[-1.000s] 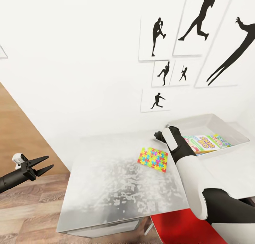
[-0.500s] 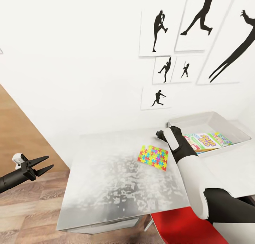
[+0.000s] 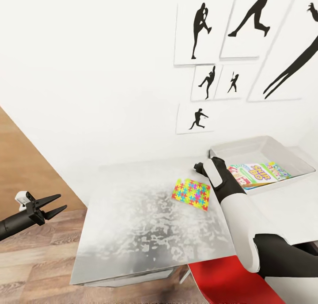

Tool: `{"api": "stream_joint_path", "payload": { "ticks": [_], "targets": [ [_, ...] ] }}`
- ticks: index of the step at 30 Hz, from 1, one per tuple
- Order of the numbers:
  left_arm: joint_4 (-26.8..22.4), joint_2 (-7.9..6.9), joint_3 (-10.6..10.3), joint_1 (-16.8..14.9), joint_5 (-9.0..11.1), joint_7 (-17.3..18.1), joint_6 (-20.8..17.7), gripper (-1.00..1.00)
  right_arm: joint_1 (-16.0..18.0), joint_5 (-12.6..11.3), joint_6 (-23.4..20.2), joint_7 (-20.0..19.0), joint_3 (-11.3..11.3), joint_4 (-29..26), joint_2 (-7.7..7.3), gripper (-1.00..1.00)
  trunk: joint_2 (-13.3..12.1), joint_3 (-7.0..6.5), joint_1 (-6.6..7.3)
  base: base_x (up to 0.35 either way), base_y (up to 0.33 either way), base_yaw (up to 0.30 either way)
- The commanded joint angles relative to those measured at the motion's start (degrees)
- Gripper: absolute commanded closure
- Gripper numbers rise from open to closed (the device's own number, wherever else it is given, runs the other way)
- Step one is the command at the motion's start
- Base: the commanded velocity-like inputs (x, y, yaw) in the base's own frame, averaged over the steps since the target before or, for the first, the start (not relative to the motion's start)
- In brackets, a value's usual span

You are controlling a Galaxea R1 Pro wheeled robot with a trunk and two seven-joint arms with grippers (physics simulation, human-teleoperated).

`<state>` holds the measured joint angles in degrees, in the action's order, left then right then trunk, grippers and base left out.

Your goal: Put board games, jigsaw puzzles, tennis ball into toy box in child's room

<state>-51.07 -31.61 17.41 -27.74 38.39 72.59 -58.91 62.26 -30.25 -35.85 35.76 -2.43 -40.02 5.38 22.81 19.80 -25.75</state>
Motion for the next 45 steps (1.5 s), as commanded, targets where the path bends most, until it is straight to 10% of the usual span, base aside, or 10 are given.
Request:
{"api": "stream_joint_path", "payload": {
  "ticks": [1, 45],
  "targets": [
    [0.0, -0.02, 0.0, 0.0, 0.1, 0.1, -0.4, -1.0, 0.0, -0.5, -0.1, 0.4, -0.1, 0.1, 0.1, -1.0, 0.1, 0.2, -0.03, 0.0, 0.0, 0.0],
    [0.0, -0.02, 0.0, 0.0, 0.1, 0.1, -0.4, -1.0, 1.8, -0.5, 3.1, 0.4, -0.1, 1.9, 0.7, -1.0, 0.1, 4.28, -0.03, 0.0, 0.0, 0.0]
  ]
}}
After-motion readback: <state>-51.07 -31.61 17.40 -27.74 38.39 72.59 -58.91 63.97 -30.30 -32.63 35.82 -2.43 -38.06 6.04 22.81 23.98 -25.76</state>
